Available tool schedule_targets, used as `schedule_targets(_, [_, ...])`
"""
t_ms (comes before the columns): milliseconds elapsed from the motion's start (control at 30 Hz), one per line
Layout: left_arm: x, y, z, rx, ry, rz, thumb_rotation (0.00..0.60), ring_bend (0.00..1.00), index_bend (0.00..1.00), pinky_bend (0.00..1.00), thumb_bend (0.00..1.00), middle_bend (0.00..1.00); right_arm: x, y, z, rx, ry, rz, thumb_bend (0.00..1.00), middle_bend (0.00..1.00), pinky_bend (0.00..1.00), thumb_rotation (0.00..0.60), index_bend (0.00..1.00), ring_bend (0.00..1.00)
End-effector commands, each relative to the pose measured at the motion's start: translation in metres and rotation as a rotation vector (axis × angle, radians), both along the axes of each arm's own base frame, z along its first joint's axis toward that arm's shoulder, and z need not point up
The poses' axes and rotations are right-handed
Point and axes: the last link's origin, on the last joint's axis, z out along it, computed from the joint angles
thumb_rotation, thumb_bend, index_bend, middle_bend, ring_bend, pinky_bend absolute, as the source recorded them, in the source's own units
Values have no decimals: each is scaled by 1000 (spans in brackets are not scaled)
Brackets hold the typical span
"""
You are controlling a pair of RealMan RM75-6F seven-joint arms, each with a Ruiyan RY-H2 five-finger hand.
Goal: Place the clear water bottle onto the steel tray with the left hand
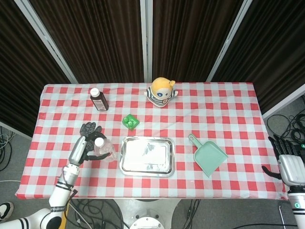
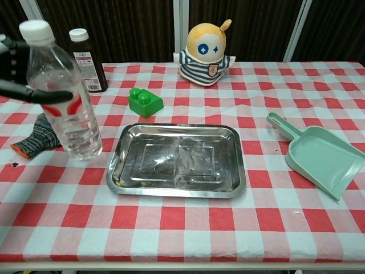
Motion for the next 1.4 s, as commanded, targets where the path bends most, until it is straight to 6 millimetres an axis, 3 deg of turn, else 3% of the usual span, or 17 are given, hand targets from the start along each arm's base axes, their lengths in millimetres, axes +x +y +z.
schedule_targets(33, [19,22,33,76,-1,-33,600,506,586,563,250,640,1,0,1,-5,-2,7,120,0,0,600,0,0])
schedule_targets(167, [49,46,67,145,-5,-74,600,508,586,565,250,643,2,1,2,-8,-5,12,119,0,0,600,0,0])
schedule_targets(300, [78,61,86,161,-14,-106,600,513,586,567,251,644,3,1,2,-9,-6,14,120,0,0,600,0,0])
schedule_targets(367, [72,55,80,136,6,-86,600,514,585,568,252,645,3,2,2,-8,-7,16,120,0,0,600,0,0])
schedule_targets(467, [36,39,51,31,18,29,600,514,584,568,252,645,2,3,2,-6,-8,14,120,0,0,600,0,0])
schedule_targets(533, [31,42,43,10,15,54,600,514,584,567,253,645,2,3,2,-5,-10,13,120,0,0,600,0,0])
schedule_targets(600, [48,54,53,60,-5,3,600,514,583,567,253,645,2,3,2,-5,-8,12,120,0,0,600,0,0])
schedule_targets(733, [112,73,95,183,-102,-167,600,513,583,567,254,645,1,1,0,2,0,6,120,0,0,600,0,0])
schedule_targets(800, [126,73,104,206,-121,-199,600,513,582,567,254,645,0,1,-1,5,0,4,120,0,0,600,0,0])
schedule_targets(867, [117,70,96,179,-108,-166,600,513,582,568,254,645,0,1,-1,7,0,1,120,0,0,600,0,0])
schedule_targets(967, [65,44,70,55,-81,-16,600,514,582,567,255,645,-1,1,-2,10,-2,2,120,0,0,600,0,0])
schedule_targets(1067, [35,37,42,-38,-54,77,600,514,581,566,255,645,-1,1,-2,10,-2,-1,120,0,0,600,0,0])
schedule_targets(1167, [45,48,43,-12,-55,40,600,514,581,565,255,645,-1,1,-2,9,1,-1,121,0,0,600,0,0])
schedule_targets(1333, [90,70,80,122,-81,-108,600,514,577,564,255,645,-1,0,-4,16,7,-5,120,0,0,600,0,0])
schedule_targets(1400, [88,67,78,110,-80,-97,600,514,576,564,255,645,-1,0,-4,16,6,-5,120,0,0,600,0,0])
